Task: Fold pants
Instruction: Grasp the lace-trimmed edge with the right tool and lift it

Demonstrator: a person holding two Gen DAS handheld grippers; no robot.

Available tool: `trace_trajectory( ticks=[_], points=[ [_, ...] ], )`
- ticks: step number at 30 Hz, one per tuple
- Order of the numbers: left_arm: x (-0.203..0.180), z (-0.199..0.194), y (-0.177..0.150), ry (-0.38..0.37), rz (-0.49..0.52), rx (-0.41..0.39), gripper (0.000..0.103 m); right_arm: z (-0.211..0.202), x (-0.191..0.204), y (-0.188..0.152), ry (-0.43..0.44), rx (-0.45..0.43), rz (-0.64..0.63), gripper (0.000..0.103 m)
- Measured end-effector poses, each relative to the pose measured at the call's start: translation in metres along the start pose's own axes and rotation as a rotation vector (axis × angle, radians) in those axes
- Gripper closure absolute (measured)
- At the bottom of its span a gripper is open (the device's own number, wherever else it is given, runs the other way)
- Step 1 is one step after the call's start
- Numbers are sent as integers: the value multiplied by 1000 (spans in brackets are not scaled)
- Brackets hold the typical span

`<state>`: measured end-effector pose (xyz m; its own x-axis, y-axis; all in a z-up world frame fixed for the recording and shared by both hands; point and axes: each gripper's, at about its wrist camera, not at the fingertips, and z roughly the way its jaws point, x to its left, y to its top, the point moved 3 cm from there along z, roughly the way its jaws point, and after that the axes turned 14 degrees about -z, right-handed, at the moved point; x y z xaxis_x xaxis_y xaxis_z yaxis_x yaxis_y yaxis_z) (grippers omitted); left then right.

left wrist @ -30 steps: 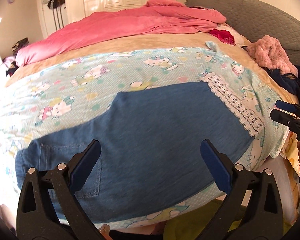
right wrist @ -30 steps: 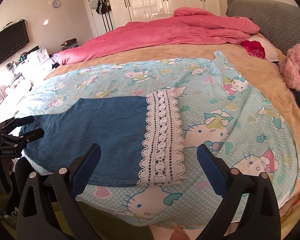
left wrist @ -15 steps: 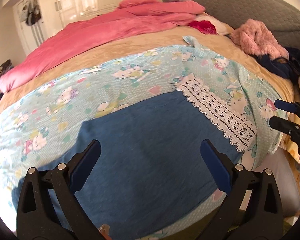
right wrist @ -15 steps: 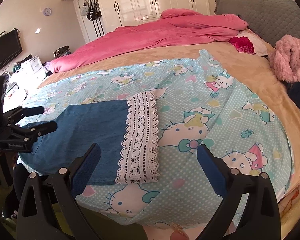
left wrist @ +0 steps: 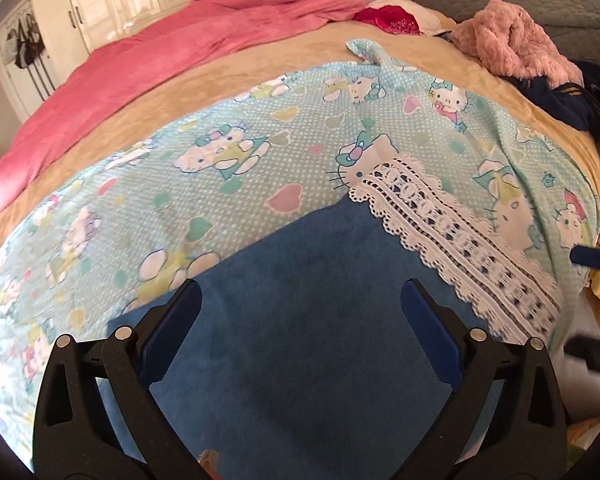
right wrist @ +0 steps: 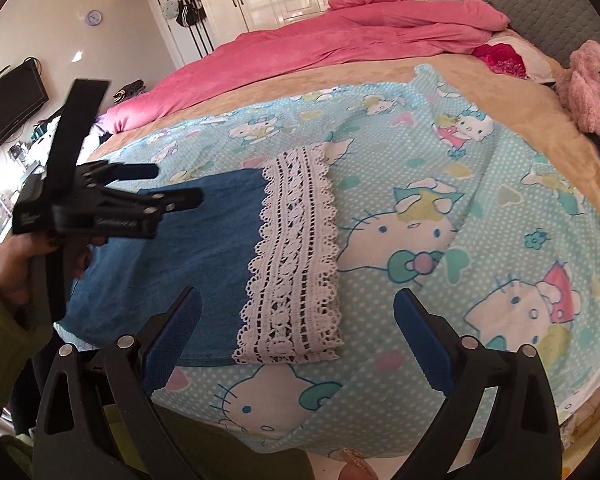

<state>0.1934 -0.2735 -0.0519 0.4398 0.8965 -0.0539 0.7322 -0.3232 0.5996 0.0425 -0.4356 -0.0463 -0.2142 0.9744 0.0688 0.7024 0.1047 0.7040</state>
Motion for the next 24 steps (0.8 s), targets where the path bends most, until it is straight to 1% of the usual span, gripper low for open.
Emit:
trace_trajectory(
  ticks=[5, 8, 11, 13, 15, 17, 18, 20, 21, 22, 24],
  points=[
    [0, 25, 17, -37, 8, 26, 9, 14, 2, -2, 24, 22, 19, 7],
    [-2, 42, 28, -85, 3, 58, 10, 20, 5, -1, 38, 32, 24, 7],
    [-8, 54, 32, -112, 31, 76, 10, 26, 6, 0, 49, 44, 37, 7],
    [-14, 60, 32, -160, 46, 103, 10, 31, 5, 0, 54, 57, 50, 7],
    [-25, 62, 31, -199, 84, 120, 17, 35, 6, 0, 52, 75, 54, 7],
    [-35, 64, 28, -194, 126, 127, 33, 39, 7, 0, 52, 82, 53, 8],
    [-39, 66, 27, -195, 136, 129, 37, 40, 7, 1, 53, 82, 51, 15],
    [-44, 68, 25, -210, 142, 135, 53, 42, 9, 3, 65, 85, 45, 28],
    [-47, 70, 24, -215, 144, 140, 55, 44, 10, 3, 66, 90, 39, 28],
    [-49, 70, 22, -216, 150, 139, 59, 47, 11, 3, 63, 97, 27, 28],
    [-49, 70, 20, -226, 146, 142, 65, 50, 11, 3, 57, 116, 10, 35]
  ],
)
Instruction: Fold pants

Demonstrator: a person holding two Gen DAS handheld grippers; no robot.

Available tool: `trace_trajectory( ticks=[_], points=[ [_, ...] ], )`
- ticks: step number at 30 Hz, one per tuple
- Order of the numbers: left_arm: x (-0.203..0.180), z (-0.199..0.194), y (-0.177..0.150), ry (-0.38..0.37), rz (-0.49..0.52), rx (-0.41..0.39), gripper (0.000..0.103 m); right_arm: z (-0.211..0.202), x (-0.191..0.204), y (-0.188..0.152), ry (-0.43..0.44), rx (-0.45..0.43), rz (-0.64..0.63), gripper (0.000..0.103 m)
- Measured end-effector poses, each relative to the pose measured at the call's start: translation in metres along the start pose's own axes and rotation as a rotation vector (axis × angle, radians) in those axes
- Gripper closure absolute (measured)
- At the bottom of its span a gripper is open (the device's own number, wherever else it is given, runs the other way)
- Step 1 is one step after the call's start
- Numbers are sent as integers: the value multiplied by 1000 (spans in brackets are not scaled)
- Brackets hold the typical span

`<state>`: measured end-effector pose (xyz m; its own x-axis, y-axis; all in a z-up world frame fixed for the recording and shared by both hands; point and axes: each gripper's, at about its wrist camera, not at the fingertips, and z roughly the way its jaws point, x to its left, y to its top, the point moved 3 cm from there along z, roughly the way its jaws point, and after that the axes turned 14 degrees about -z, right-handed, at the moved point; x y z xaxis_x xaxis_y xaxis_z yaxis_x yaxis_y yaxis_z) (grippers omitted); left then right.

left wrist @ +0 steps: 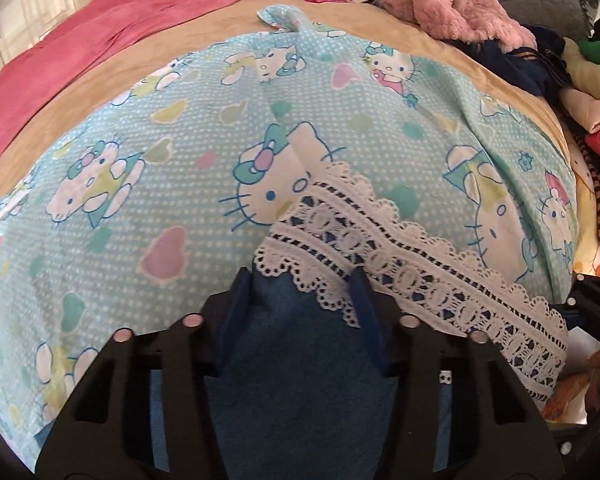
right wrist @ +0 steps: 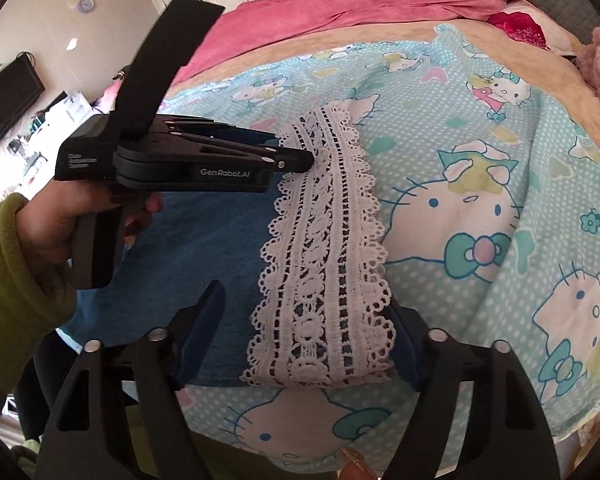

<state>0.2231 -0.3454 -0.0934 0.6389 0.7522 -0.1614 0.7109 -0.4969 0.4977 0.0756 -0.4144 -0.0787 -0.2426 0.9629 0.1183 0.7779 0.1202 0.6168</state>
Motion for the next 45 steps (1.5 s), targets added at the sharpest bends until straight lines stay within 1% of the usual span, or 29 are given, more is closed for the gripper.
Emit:
trace_trajectory(
  ticks=[1, 3, 4, 5, 7, 9, 11, 16, 20, 25, 27, 31, 35, 36, 38, 40, 41, 43, 44, 45],
  points=[
    [1, 0, 0, -6, -12, 2, 68, 1, 1, 1, -2, 3, -10, 38],
    [4, 0, 0, -9, -30, 5, 76, 3, 2, 1, -7, 7, -22, 60],
    [5, -1, 0, 2, -30, 1, 84, 3, 3, 2, 7, 6, -27, 64],
    [6, -1, 0, 4, -31, -2, 88, 4, 5, 3, 22, 3, -30, 70],
    [9, -5, -1, -9, -45, -12, 92, 1, 8, 5, 33, -9, -39, 74],
    [13, -9, -2, -28, -55, -31, 95, -2, 13, 9, 41, -27, -60, 75],
    [16, -15, -4, -46, -62, -48, 96, -8, 21, 13, 51, -49, -84, 75],
    [31, -45, -6, -111, -129, -112, 97, -24, 51, 30, 81, -106, -171, 75],
    [46, -74, -11, -127, -177, -164, 97, -31, 81, 46, 113, -139, -251, 75],
    [77, -109, -28, -125, -252, -227, 97, -28, 119, 62, 161, -151, -348, 75],
    [92, -117, -39, -120, -294, -238, 97, -20, 134, 64, 176, -141, -387, 75],
    [123, -126, -63, -75, -379, -249, 93, 1, 170, 60, 203, -101, -458, 75],
    [163, -141, -92, 0, -522, -263, 92, 21, 205, 49, 228, -42, -527, 75],
    [176, -148, -102, 22, -565, -278, 92, 24, 212, 46, 230, -35, -545, 75],
    [198, -162, -121, 19, -645, -307, 92, 31, 229, 40, 232, -20, -593, 75],
    [212, -173, -134, 15, -698, -323, 92, 37, 242, 35, 236, -5, -623, 75],
    [218, -178, -141, 10, -721, -331, 92, 41, 246, 32, 237, 8, -631, 73],
    [228, -188, -153, -24, -771, -356, 92, 47, 253, 28, 250, 26, -642, 69],
    [230, -190, -155, -33, -783, -360, 92, 47, 256, 27, 263, 30, -642, 65],
    [231, -191, -158, -39, -796, -360, 92, 45, 257, 25, 279, 29, -644, 57]
  ],
)
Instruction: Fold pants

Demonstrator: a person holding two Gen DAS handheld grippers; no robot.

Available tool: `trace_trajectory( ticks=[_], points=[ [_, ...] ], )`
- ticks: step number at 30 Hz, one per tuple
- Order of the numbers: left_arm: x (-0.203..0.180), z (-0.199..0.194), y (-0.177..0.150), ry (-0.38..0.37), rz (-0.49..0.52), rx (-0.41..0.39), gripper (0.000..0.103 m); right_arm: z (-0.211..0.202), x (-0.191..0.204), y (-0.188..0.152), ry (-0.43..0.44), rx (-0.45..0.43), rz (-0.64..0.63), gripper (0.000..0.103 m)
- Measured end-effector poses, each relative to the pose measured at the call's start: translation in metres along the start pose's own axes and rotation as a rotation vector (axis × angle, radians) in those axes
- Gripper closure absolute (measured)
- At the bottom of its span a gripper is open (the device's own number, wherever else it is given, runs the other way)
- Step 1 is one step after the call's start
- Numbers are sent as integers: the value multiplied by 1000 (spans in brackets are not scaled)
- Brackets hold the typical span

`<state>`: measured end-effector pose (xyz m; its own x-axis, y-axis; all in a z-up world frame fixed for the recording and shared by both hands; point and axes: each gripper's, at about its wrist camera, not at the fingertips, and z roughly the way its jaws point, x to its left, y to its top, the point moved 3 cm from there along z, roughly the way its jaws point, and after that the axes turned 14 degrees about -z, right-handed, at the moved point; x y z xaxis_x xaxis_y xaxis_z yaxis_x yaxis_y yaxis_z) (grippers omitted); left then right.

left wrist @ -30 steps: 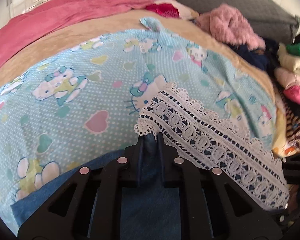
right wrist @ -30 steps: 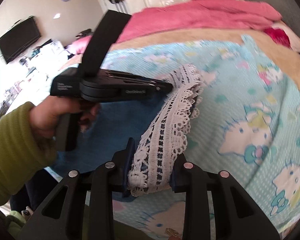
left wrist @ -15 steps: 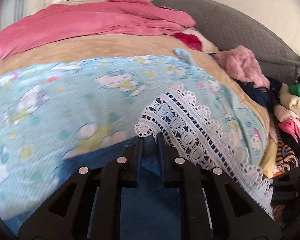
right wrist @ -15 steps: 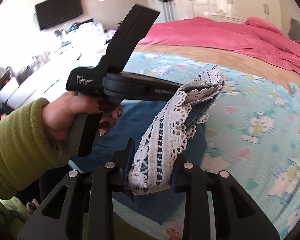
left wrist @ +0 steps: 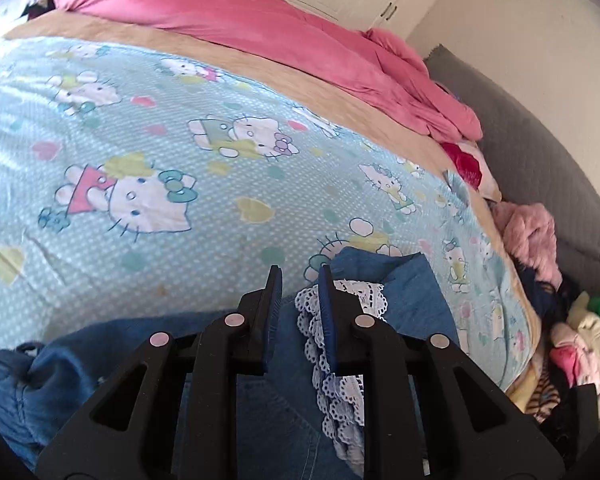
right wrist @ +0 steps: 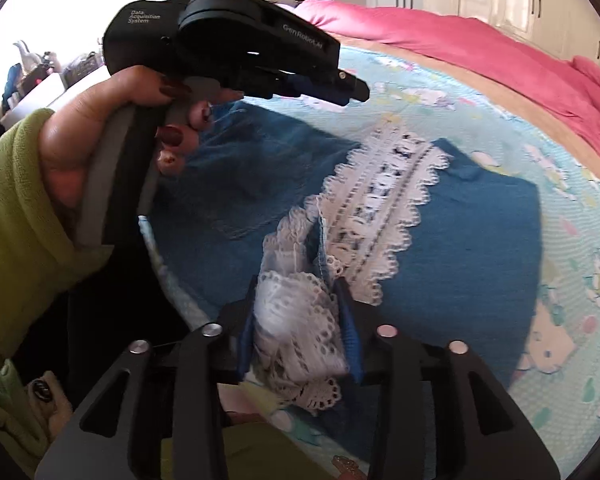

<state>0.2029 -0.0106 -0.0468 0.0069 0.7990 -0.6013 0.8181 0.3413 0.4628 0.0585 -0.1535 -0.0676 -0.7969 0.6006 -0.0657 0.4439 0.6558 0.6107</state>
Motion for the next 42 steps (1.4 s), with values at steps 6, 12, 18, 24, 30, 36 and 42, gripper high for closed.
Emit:
trace_trajectory(
  ticks=[6, 12, 18, 24, 30, 36, 42],
  points=[
    [-1, 10, -7, -34, -10, 54, 81, -36, 4, 6, 64, -89, -28, 43],
    [0, 31, -7, -53, -76, 119, 68, -69, -74, -3, -114, -117, 128, 43],
    [0, 51, -15, -60, -112, 169, 56, -53, -146, -17, -140, -60, 325, 42],
    [-12, 50, -16, -42, -94, 137, 94, -14, -187, -6, -149, -7, 368, 42],
    [-36, 24, -6, 71, 84, 22, 94, 19, -197, 14, -236, 36, 270, 37],
    [-7, 44, -11, 138, 39, 76, 83, 45, -198, 10, -316, 109, 203, 30],
    [-6, 12, -5, 142, 39, 20, 72, 10, -195, 17, -263, -1, 231, 28]
  ],
)
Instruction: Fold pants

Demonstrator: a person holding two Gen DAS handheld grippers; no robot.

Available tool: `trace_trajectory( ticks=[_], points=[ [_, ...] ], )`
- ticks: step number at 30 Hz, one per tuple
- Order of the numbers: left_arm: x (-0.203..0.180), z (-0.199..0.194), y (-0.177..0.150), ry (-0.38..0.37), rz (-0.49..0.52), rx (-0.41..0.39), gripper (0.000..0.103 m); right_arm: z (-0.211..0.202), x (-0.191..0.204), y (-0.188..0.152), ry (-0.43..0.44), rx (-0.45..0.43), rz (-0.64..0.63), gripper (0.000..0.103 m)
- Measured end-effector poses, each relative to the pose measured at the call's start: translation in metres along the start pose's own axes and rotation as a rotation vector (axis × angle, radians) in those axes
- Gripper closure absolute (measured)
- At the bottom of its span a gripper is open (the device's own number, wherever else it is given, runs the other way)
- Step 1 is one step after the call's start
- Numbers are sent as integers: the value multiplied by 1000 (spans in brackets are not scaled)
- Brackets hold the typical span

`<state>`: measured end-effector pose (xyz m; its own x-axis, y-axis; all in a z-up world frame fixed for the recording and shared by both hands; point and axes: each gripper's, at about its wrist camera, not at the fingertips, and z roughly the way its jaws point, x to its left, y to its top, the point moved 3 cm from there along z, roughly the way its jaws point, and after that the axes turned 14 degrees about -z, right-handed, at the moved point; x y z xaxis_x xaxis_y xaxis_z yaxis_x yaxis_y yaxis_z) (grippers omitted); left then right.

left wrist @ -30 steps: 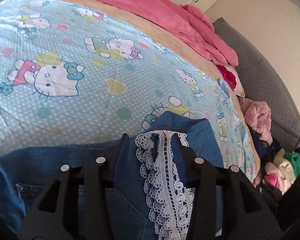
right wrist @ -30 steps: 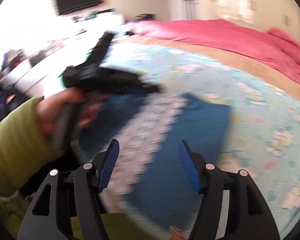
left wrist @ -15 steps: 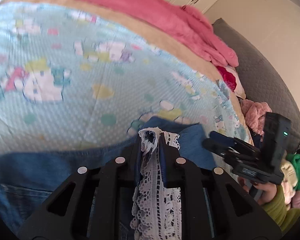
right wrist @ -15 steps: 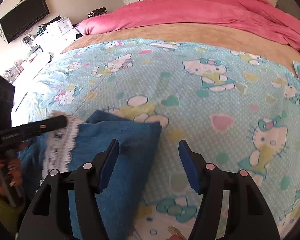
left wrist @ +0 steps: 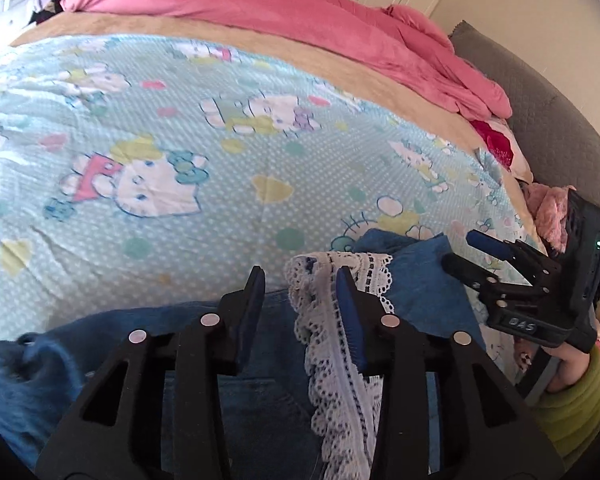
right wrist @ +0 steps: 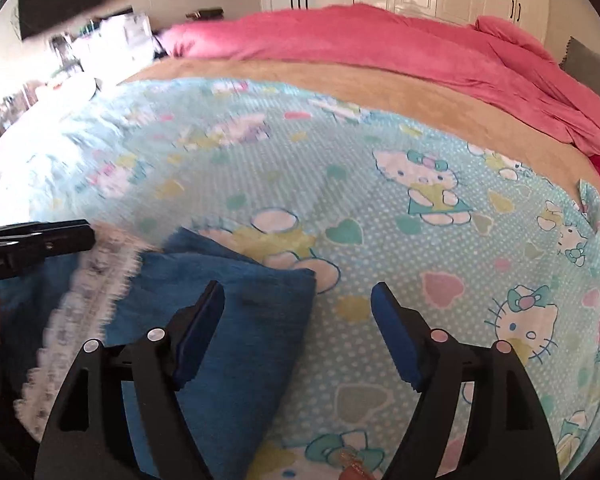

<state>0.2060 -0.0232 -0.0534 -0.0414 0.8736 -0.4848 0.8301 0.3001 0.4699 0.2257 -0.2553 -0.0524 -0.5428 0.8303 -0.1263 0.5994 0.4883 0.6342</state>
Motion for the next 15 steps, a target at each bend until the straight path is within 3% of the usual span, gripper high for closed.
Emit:
trace_trajectory(
  ticks=[5, 9, 15],
  points=[
    [5, -39, -8, 29, 24, -54, 56, -43, 10, -5, 66, -80, 11, 21],
    [11, -61, -29, 58, 20, -61, 45, -67, 24, -21, 84, -99, -6, 20],
    [12, -75, -71, 28, 10, -22, 44, -88, 54, -48, 101, -92, -50, 20]
  ],
)
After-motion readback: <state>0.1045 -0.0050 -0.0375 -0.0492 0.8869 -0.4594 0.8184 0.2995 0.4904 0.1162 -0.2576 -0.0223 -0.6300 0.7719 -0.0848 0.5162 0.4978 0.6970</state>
